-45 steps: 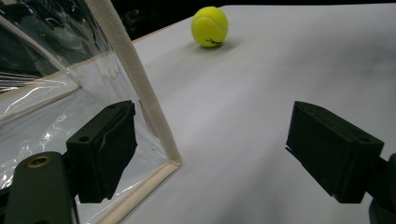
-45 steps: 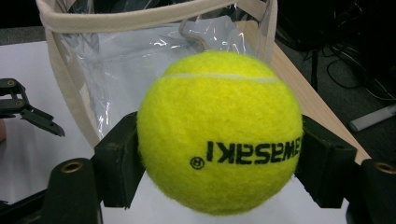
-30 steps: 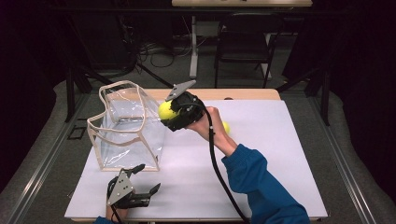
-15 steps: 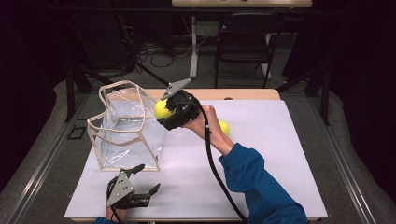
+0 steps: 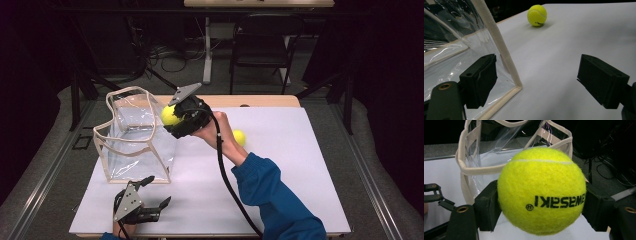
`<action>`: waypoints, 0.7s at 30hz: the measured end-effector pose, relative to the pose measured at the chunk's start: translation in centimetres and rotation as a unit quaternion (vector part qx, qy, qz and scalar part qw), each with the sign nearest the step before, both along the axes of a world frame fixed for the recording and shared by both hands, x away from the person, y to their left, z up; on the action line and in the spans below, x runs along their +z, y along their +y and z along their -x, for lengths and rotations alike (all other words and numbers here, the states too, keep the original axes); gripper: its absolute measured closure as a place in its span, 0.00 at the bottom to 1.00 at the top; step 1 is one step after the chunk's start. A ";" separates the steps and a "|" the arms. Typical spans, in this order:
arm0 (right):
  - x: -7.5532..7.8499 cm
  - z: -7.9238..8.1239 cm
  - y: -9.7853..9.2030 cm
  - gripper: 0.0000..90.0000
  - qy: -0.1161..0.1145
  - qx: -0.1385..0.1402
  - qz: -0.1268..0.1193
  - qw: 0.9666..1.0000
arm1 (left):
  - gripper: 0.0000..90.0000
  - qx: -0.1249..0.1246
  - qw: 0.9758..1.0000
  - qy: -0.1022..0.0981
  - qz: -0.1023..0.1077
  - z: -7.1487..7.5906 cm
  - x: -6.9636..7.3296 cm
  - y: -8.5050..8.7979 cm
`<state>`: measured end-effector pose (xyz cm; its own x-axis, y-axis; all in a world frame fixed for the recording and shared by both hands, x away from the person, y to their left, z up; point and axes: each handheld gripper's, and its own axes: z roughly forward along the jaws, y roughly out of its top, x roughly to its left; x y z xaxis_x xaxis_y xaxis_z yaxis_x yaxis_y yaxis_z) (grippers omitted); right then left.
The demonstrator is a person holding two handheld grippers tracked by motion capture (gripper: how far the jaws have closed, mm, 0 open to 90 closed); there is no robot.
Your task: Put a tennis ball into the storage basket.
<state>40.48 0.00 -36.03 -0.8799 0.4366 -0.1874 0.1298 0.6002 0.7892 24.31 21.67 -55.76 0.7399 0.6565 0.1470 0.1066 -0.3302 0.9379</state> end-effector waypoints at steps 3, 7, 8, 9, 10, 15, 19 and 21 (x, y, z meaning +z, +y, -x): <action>0.0 0.0 0.3 0.28 0.000 0.003 -0.003 1.000 | 0.18 0.000 1.000 0.000 0.000 0.0 0.0 0.0; 0.2 0.0 0.7 0.28 -0.003 0.004 -0.007 1.000 | 0.18 0.000 1.000 0.000 0.001 0.0 0.0 0.0; 0.2 0.0 0.7 0.28 -0.003 0.004 -0.007 1.000 | 0.18 0.000 1.000 0.000 0.001 0.0 0.0 0.0; 0.3 0.0 0.8 0.28 -0.002 0.004 -0.007 1.000 | 0.18 0.000 1.000 0.000 0.001 0.0 0.0 0.0; 0.4 -0.1 1.0 0.28 -0.003 0.005 -0.008 1.000 | 0.18 0.000 1.000 0.000 0.001 0.0 0.0 0.0; 0.6 -0.2 1.3 0.28 -0.002 0.007 -0.013 1.000 | 0.18 0.001 1.000 -0.002 0.001 0.0 0.0 0.1; 0.8 -0.3 1.4 0.28 -0.002 0.006 -0.018 1.000 | 0.18 0.001 1.000 -0.001 0.001 0.0 0.0 0.1; 1.0 -0.4 1.5 0.28 -0.003 0.006 -0.023 1.000 | 0.18 0.001 1.000 -0.001 0.001 0.0 0.0 0.1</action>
